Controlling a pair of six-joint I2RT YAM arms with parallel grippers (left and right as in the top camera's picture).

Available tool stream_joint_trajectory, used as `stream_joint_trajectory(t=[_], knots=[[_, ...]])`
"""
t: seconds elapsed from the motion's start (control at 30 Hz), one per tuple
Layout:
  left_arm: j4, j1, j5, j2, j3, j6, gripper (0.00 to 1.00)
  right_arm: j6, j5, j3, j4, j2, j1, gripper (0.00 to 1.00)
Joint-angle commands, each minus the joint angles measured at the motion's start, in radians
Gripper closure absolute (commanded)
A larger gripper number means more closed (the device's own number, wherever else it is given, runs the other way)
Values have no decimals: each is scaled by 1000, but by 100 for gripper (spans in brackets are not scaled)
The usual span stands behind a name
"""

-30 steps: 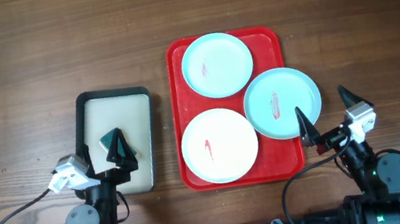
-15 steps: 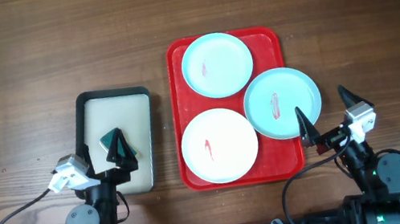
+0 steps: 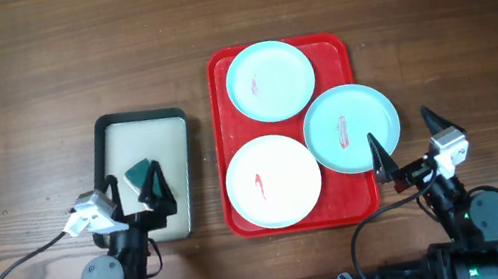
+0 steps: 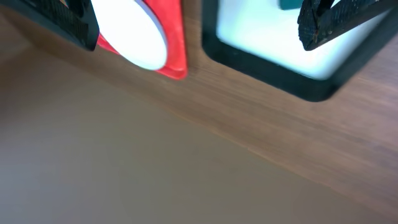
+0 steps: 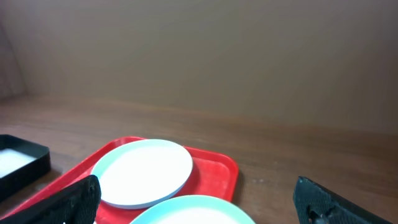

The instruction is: Clean dirty plates on tray and stack at the side

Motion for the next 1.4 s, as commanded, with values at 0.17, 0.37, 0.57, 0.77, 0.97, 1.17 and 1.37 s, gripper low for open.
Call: stream_joint_trajectory(t=[0.17, 0.37, 0.57, 0.77, 0.97, 1.17, 1.37], knots=[[95, -5, 170, 4, 77, 21, 0, 242, -275, 42, 88, 0, 4, 0], [-219, -5, 172, 268, 428, 33, 0, 244, -231, 341, -68, 153, 4, 0], [-657, -5, 172, 718, 900, 35, 0, 255, -243, 800, -575, 598, 4, 0], [-778, -5, 233, 898, 986, 23, 0, 373, -416, 879, -639, 916, 4, 0], [-978, -5, 14, 1035, 982, 47, 12, 217, -367, 879, -858, 1094, 138, 0], [-975, -5, -106, 1323, 962, -49, 37, 408, 57, 879, -931, 1137, 362, 0], [-859, -5, -113, 1640, 962, -171, 63, 428, 56, 879, -922, 1137, 388, 0]])
